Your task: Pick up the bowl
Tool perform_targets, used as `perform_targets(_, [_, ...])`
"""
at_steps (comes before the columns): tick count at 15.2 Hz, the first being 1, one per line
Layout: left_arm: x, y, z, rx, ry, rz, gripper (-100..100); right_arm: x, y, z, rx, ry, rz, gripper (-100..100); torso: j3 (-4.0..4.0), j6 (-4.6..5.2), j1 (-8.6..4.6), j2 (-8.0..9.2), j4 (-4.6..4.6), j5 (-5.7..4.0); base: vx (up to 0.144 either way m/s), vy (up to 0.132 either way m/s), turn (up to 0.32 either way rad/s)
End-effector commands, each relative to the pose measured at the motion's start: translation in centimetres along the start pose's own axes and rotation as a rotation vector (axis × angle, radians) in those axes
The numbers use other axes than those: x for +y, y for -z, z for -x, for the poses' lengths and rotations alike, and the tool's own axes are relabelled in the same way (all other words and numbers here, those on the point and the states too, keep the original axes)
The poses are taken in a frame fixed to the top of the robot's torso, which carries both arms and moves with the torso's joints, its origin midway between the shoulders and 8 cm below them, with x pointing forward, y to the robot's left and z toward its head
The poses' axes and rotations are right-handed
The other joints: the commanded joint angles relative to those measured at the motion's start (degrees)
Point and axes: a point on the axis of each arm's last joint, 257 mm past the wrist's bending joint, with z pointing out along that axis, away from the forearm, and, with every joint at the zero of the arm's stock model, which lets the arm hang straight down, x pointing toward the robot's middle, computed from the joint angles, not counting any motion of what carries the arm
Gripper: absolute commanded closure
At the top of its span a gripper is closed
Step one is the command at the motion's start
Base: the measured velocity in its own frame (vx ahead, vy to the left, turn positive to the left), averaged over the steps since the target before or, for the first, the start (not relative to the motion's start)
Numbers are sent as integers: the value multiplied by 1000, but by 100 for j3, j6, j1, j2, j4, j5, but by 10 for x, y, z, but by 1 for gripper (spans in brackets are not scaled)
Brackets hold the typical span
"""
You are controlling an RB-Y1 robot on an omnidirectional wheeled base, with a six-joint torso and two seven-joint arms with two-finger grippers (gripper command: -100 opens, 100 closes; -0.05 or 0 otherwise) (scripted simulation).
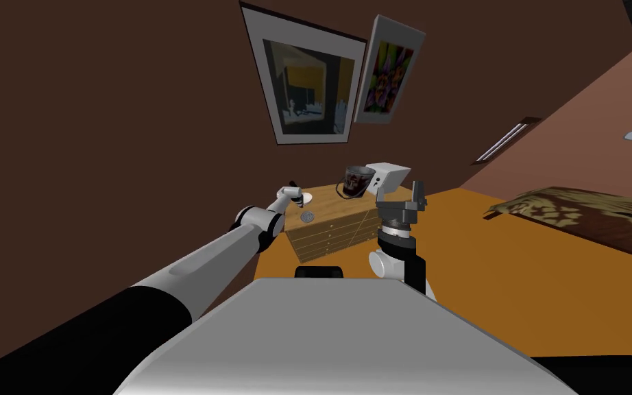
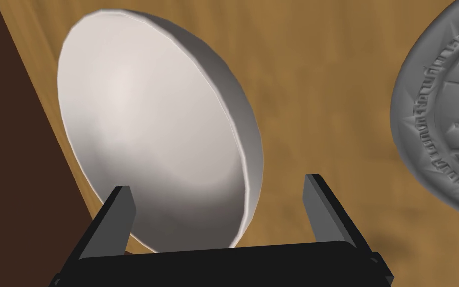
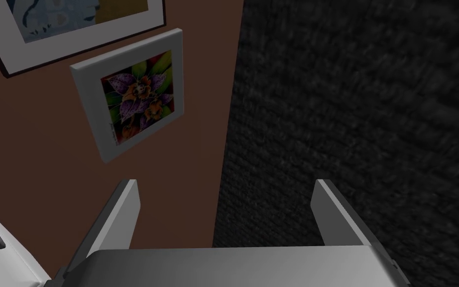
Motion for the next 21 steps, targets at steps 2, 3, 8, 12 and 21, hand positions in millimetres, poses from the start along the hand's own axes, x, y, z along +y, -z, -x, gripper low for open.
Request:
perform_targets(2, [12,-1,-3,-3,1,45,-100,0,0,0,0,0,0,0,1,0,0,1,0,0,16,5,-25])
perform_targets(3, [12,-1,-3,-3,1,45,-100,0,0,0,0,0,0,0,1,0,0,1,0,0,20,5,-19])
perform_targets(8, [17,-5,17,-4,4,53,-100,0,0,0,0,0,0,0,1,0,-16,2,0,-3,15,-31,-13])
perform_targets(12, [20,-9,43,-6,7,51,-100,0,0,0,0,0,0,0,0,1,-35,0,0,-8,19,-86,-16])
perform_targets(21, [23,-11,62,-9,9,49,100,0,0,0,0,0,0,0,4,0,-10,7,2,-3,14,-49,-5])
